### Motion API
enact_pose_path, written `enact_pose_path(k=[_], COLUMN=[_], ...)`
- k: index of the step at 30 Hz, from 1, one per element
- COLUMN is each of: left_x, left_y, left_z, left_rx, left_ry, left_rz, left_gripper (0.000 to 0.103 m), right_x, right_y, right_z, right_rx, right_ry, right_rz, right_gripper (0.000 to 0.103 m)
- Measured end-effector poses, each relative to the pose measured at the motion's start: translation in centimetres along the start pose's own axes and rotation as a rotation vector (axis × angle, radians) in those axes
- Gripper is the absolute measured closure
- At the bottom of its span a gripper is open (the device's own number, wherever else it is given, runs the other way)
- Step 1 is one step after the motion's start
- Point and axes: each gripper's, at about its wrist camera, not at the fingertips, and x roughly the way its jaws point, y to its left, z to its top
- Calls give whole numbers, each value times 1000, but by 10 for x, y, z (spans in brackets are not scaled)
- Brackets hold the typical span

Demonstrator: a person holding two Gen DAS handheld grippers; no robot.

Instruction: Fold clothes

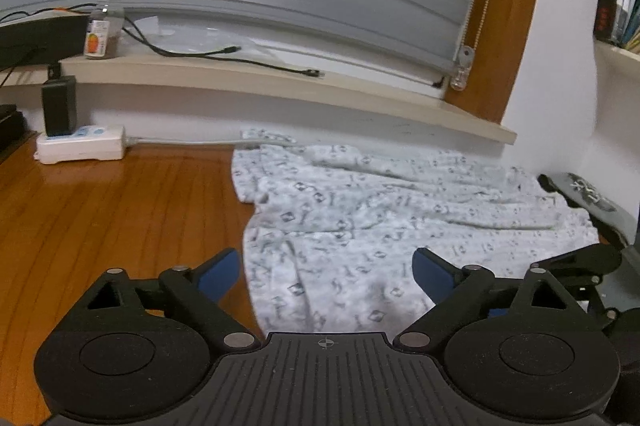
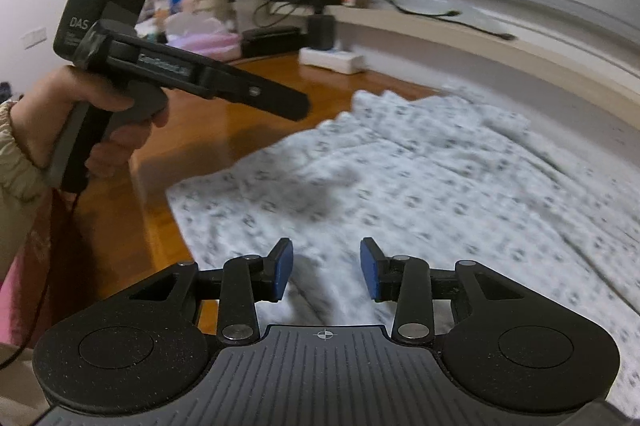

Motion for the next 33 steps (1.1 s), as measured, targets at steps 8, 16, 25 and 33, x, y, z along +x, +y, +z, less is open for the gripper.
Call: enact_pose_path(k=[8, 16, 25, 33], left_x=[3, 10, 62, 117], left_y=[1, -7, -62, -108], left_z=[-5, -5, 18, 24], left_rx=[-2, 5, 167, 235], left_ry=[10, 14, 68, 118], left_rz=[4, -10, -75, -139], left_gripper=[39, 37, 36, 33], right_x=[8, -52, -212, -356], right_y=[2, -43, -130, -164], right_z=[3, -1, -64, -164], right_rx=[-19, 83, 195, 349], right_ry=[16, -146, -243, -194], right_rz=[11, -132, -601, -1065], right_gripper=[93, 100, 100, 99])
